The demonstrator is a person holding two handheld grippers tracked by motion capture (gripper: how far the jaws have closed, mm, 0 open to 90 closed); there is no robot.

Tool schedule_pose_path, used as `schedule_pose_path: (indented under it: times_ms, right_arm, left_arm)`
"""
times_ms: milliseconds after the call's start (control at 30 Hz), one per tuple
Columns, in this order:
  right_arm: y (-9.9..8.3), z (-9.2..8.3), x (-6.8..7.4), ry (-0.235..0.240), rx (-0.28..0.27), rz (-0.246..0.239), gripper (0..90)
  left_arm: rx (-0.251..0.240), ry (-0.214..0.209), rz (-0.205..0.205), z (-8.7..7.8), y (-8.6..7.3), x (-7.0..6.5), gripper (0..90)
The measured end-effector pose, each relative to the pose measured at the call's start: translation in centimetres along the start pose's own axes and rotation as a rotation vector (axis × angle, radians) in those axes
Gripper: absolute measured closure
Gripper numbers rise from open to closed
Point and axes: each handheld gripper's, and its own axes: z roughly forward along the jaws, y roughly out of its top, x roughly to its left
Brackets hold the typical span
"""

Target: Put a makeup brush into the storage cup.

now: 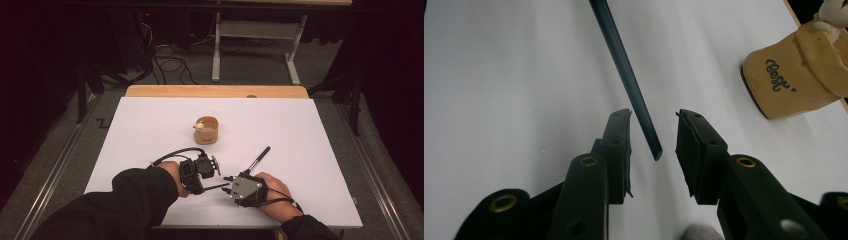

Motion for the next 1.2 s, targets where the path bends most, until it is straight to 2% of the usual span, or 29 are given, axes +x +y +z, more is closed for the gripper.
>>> schedule_pose_path:
  times_ms: [233,300,367,433,867,1200]
  right_arm:
    - [0.09,0.21,0.19,0.009,0.013,-0.040,73.4]
    - [0.09,0.23,0.00,0.017,0.016,-0.068,74.6]
    - [0.10,0.23,0.16,0.019,0.020,-0.054,75.2]
    - [0.16,0.32,0.11,0.027,0.029,-0.087,76.9]
    - [0.11,0.41,0.07,0.031,0.033,-0.080,78.9]
    - [0.16,0.40,0.05,0.020,0.036,-0.102,82.0]
  left_arm:
    - [0.002,-0.007,-0.001,0.08,0.26,-0.05,83.1]
    - [0.004,-0.010,0.002,0.13,0.34,-0.12,83.1]
    - [0.014,-0.010,0.011,0.07,0.48,-0.10,83.1]
    - [0.012,-0.010,0.012,0.06,0.57,-0.13,83.1]
    - [0.004,-0.010,0.012,-0.08,0.65,-0.13,83.1]
    - [-0.002,-0.006,0.009,-0.37,0.61,-0.11,83.0]
